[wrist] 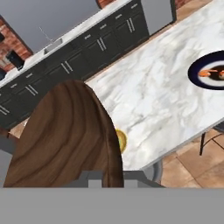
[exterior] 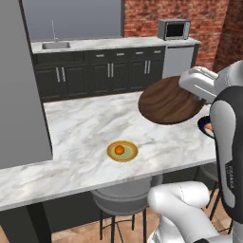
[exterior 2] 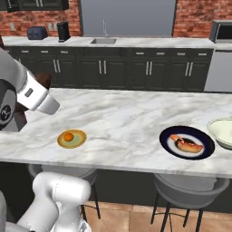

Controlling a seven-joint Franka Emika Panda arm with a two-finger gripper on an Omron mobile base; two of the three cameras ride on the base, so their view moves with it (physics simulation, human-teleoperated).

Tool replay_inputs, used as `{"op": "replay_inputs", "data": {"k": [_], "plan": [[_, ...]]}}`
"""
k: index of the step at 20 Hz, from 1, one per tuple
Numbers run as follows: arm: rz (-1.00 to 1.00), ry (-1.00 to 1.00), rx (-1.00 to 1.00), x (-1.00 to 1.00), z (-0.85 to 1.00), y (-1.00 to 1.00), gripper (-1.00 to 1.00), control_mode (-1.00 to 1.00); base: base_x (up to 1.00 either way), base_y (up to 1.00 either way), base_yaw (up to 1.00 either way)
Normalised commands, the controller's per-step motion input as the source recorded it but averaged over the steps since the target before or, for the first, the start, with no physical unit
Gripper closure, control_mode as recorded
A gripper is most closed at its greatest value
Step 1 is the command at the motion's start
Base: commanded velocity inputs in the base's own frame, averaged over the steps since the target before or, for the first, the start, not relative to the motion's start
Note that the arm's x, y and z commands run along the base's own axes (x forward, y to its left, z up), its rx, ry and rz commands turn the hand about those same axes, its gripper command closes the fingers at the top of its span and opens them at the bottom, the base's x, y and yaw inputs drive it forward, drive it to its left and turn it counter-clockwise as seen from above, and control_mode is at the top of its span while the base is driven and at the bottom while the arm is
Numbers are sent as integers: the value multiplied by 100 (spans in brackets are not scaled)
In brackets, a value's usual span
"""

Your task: Take the smaller bowl and place it next to the appetizer plate on the dining counter , and place the larger bowl next to the plate with cooked food.

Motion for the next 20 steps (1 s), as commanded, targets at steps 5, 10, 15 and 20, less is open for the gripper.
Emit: {"op": "replay_inputs", "data": {"k": [5,10,15,20], "plan": [[-9,0,0,0,-32,-59,100,-100,0,0,0],[-8,3,1,0,-44,-56,100,-100,0,0,0],[-5,8,3,13,-37,-29,100,-100,0,0,0],[-3,10,1,37,-33,-10,100,-100,0,0,0]]}}
